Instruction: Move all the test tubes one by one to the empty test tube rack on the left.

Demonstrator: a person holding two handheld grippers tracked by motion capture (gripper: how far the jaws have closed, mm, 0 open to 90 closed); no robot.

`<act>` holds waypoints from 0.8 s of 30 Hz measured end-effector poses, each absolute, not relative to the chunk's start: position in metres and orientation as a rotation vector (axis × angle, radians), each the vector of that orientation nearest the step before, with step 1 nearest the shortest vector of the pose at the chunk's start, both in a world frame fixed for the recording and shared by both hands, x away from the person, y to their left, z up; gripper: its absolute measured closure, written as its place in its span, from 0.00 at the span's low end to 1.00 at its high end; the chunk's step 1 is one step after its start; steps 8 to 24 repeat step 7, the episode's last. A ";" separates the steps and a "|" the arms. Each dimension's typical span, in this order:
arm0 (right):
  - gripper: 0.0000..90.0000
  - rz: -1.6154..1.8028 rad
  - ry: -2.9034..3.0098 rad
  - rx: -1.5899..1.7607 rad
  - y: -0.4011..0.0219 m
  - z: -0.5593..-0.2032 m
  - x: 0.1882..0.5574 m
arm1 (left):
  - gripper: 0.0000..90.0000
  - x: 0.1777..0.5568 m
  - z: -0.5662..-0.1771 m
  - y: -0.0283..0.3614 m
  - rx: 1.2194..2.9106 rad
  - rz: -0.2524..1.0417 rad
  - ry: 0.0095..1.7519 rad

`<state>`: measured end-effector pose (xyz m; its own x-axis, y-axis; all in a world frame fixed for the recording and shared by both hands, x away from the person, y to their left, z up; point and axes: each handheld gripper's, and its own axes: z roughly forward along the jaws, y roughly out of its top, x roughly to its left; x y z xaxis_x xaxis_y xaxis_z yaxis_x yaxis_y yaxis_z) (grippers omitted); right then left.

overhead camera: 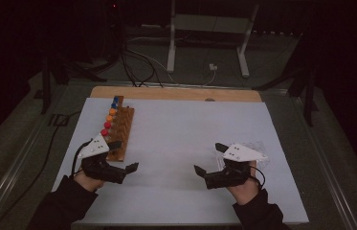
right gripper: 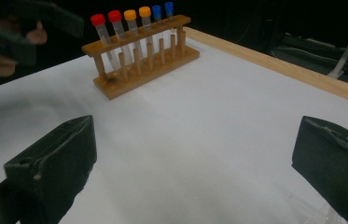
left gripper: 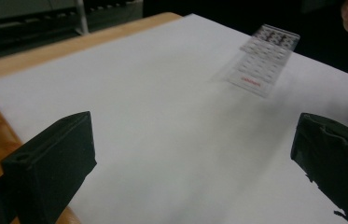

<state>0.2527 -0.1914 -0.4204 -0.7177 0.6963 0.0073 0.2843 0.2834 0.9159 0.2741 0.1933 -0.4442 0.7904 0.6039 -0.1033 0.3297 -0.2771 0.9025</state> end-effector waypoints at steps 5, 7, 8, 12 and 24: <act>0.00 1.416 2.167 0.886 -0.192 -0.422 0.253 | 0.01 0.266 -0.462 0.186 1.915 0.269 0.679; 0.00 1.416 2.170 0.888 -0.192 -0.423 0.253 | 0.01 0.265 -0.469 0.183 1.924 0.252 0.677; 0.00 1.416 2.170 0.888 -0.192 -0.423 0.253 | 0.01 0.265 -0.469 0.183 1.924 0.252 0.677; 0.00 1.416 2.170 0.888 -0.192 -0.423 0.253 | 0.01 0.265 -0.469 0.183 1.924 0.252 0.677; 0.00 1.416 2.170 0.888 -0.192 -0.423 0.253 | 0.01 0.265 -0.469 0.183 1.924 0.252 0.677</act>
